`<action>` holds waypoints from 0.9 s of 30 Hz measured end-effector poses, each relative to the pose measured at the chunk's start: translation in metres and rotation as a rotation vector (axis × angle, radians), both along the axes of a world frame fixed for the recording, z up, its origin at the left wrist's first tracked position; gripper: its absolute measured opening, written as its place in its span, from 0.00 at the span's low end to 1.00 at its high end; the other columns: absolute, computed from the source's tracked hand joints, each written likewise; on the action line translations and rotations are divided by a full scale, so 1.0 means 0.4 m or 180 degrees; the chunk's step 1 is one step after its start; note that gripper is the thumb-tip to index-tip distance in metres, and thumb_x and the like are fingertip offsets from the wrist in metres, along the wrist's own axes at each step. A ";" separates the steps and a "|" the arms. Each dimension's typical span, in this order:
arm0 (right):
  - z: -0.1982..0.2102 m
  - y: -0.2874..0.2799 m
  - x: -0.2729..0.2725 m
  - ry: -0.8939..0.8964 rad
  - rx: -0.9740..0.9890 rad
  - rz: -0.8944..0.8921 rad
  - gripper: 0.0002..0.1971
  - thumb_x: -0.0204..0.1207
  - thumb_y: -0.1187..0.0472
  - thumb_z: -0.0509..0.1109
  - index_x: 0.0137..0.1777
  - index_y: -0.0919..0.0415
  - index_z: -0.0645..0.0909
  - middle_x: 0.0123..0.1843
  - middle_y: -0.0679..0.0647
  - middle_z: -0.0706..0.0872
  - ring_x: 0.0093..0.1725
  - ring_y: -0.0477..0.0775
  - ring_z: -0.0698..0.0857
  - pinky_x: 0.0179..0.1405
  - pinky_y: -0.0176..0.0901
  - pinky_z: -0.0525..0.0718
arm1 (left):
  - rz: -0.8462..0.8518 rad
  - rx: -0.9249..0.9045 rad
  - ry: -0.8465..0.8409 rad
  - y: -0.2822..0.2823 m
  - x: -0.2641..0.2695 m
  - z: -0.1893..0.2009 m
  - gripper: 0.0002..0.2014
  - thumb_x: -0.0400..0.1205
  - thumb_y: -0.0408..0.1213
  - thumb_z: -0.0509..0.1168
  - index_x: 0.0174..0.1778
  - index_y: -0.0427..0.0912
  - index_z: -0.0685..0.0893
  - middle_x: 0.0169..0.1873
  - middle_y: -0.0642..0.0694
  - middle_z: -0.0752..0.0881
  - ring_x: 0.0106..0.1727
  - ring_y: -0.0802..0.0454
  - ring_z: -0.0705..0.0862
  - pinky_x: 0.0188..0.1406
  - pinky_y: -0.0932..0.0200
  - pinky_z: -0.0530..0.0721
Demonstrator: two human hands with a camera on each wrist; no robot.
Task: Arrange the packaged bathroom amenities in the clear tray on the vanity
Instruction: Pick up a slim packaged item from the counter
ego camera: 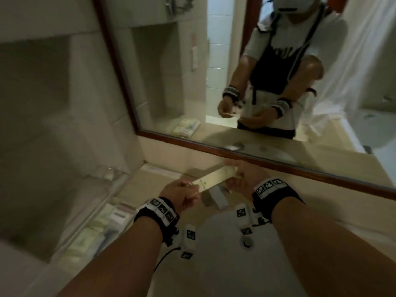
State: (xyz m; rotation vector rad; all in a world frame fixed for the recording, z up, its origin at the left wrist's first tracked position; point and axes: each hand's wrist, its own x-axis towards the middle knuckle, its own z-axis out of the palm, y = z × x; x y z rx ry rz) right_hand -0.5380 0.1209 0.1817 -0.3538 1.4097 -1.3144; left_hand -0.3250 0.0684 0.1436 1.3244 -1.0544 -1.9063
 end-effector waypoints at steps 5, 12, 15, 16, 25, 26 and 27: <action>-0.066 -0.174 0.264 0.0109 -0.0131 0.0823 0.12 0.82 0.69 0.65 0.53 0.59 0.91 0.60 0.65 0.87 0.54 0.63 0.89 0.49 0.54 0.90 | 0.0671 0.0076 -0.0201 -0.050 0.283 -0.042 0.06 0.79 0.26 0.73 0.48 0.36 0.83 0.30 0.36 0.85 0.27 0.45 0.84 0.21 0.61 0.80; -0.220 -0.315 0.619 0.0356 -0.0087 0.1541 0.20 0.76 0.78 0.70 0.62 0.57 0.84 0.59 0.63 0.84 0.52 0.64 0.89 0.44 0.52 0.90 | 0.1488 0.0472 -0.0214 -0.052 0.636 -0.152 0.08 0.81 0.19 0.67 0.53 0.32 0.82 0.43 0.29 0.87 0.29 0.44 0.88 0.24 0.57 0.89; -0.285 -0.349 0.763 0.0634 0.0147 0.1780 0.12 0.75 0.76 0.73 0.51 0.60 0.84 0.51 0.64 0.88 0.42 0.61 0.90 0.34 0.46 0.88 | 0.1799 0.0715 -0.0168 -0.037 0.768 -0.207 0.10 0.80 0.17 0.68 0.54 0.30 0.83 0.45 0.31 0.85 0.39 0.41 0.86 0.27 0.54 0.91; -0.308 -0.358 0.805 0.0761 0.0217 0.1866 0.09 0.74 0.74 0.74 0.48 0.60 0.84 0.47 0.64 0.89 0.38 0.59 0.90 0.32 0.45 0.87 | 0.1859 0.0781 -0.0195 -0.033 0.805 -0.228 0.11 0.79 0.17 0.69 0.56 0.29 0.83 0.44 0.32 0.85 0.40 0.41 0.86 0.28 0.54 0.91; -0.455 -0.426 0.970 0.0786 0.0598 0.1631 0.14 0.74 0.77 0.72 0.56 0.63 0.82 0.49 0.65 0.88 0.36 0.60 0.91 0.41 0.51 0.91 | 0.1821 0.1165 -0.1138 -0.078 0.954 -0.375 0.05 0.75 0.28 0.76 0.42 0.32 0.87 0.32 0.36 0.91 0.35 0.37 0.92 0.43 0.35 0.92; -0.462 -0.437 0.975 0.0831 0.0651 0.1585 0.16 0.73 0.79 0.71 0.58 0.64 0.82 0.49 0.67 0.88 0.38 0.62 0.91 0.43 0.53 0.91 | 0.1741 0.1062 -0.1308 -0.083 0.954 -0.388 0.05 0.74 0.29 0.76 0.38 0.35 0.86 0.31 0.36 0.91 0.38 0.36 0.93 0.45 0.34 0.92; -0.468 -0.448 0.980 0.0876 0.0665 0.1549 0.16 0.74 0.79 0.70 0.58 0.65 0.83 0.48 0.68 0.88 0.39 0.65 0.90 0.43 0.54 0.91 | 0.1610 0.0875 -0.1527 -0.091 0.951 -0.406 0.05 0.73 0.32 0.76 0.35 0.37 0.86 0.34 0.35 0.92 0.41 0.36 0.93 0.45 0.35 0.92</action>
